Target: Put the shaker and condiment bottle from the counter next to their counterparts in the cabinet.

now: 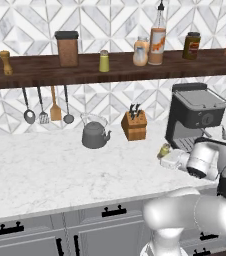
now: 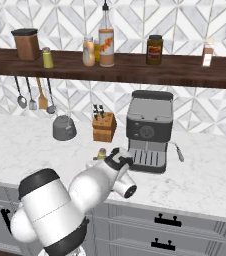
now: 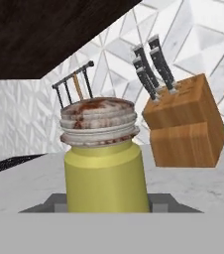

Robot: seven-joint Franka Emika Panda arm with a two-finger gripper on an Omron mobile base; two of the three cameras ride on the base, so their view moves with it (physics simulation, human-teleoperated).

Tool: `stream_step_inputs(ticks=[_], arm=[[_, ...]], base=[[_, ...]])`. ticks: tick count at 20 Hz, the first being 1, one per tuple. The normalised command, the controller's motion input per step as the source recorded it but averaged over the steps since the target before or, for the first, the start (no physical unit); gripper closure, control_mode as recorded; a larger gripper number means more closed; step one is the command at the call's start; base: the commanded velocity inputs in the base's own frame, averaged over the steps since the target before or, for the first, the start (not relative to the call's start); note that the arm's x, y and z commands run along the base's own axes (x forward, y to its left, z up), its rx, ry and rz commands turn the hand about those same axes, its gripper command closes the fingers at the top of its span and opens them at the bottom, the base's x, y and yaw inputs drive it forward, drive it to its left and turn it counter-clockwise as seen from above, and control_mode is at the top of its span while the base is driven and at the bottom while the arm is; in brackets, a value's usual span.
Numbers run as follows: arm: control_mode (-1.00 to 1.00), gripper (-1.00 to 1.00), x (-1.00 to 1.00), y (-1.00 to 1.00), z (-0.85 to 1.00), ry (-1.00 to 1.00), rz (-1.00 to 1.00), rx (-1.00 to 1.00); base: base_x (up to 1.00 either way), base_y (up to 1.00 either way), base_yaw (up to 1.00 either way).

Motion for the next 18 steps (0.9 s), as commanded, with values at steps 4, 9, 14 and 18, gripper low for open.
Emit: stream_step_inputs(ticks=[4, 9, 14, 18], arm=[[-1.00, 1.00, -0.22, 0.00, 0.78, 0.16, -0.23, 0.00], [-1.00, 1.00, -0.59, 0.11, 0.47, 0.08, -0.21, -0.01], [-1.00, 1.00, -0.50, 0.38, 0.28, 0.01, -0.11, -0.03], [-1.00, 1.00, -0.34, 0.31, 0.46, 0.07, -0.11, -0.01]], base=[[0.00, 0.00, 0.00], [0.00, 0.00, 0.00], [0.00, 0.00, 0.00], [0.00, 0.00, 0.00]])
